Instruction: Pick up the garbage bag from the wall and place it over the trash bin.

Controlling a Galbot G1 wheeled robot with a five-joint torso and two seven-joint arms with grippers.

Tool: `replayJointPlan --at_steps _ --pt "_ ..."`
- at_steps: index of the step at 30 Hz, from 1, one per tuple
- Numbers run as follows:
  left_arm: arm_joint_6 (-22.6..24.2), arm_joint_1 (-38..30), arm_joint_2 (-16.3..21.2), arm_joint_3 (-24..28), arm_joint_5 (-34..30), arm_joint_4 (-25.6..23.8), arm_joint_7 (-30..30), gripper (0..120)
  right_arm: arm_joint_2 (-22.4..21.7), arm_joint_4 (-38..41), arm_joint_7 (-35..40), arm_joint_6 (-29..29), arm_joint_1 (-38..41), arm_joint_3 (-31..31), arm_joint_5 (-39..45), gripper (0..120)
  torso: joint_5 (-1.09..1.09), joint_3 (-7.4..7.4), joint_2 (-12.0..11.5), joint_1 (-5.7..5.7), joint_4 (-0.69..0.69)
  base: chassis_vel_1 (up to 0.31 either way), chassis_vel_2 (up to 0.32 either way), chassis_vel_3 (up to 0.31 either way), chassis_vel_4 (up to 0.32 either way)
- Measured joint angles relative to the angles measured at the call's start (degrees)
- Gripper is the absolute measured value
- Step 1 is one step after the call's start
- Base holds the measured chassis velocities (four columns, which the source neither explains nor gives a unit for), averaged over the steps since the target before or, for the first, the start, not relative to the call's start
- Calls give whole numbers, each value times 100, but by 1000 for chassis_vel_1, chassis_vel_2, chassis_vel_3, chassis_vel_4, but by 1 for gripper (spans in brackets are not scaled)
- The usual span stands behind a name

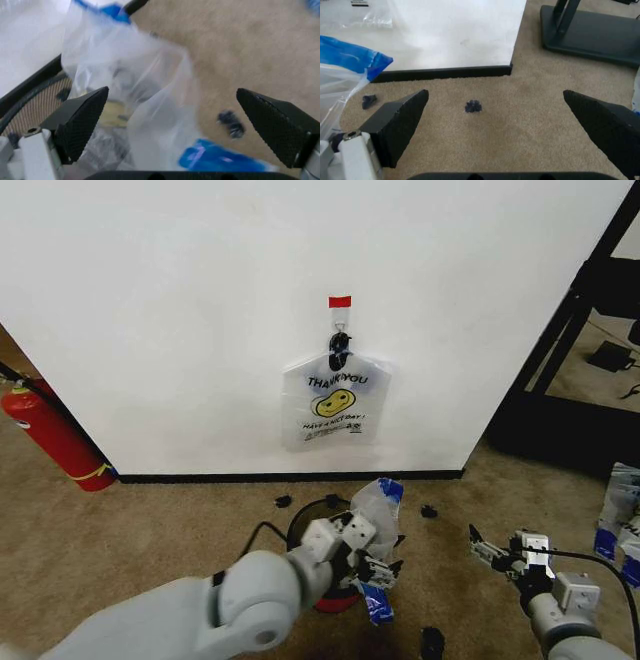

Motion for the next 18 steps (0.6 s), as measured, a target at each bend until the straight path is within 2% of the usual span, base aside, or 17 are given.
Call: replayJointPlan --at_steps 6,10,12,14,18 --pt "8 -197 -273 171 -29 448 -149 95 -32 -69 -10 -5 73 -39 36 100 1 0 0 0 0 0 0 0 0" --pt "8 -232 -373 295 -29 548 -170 94 -62 -86 -10 -25 119 -50 65 100 1 0 0 0 0 0 0 0 0" --pt "-3 -229 -406 328 -29 561 -182 85 -76 -94 -11 -34 133 -50 76 100 1 0 0 0 0 0 0 0 0" --pt "-14 -226 -411 333 -29 562 -187 83 -78 -98 -11 -35 134 -48 78 100 0 0 0 0 0 0 0 0 0" --pt "-98 -217 -415 331 -26 562 -223 65 -76 -127 -23 -36 129 -66 80 100 0 -1 0 0 0 0 0 0 0"
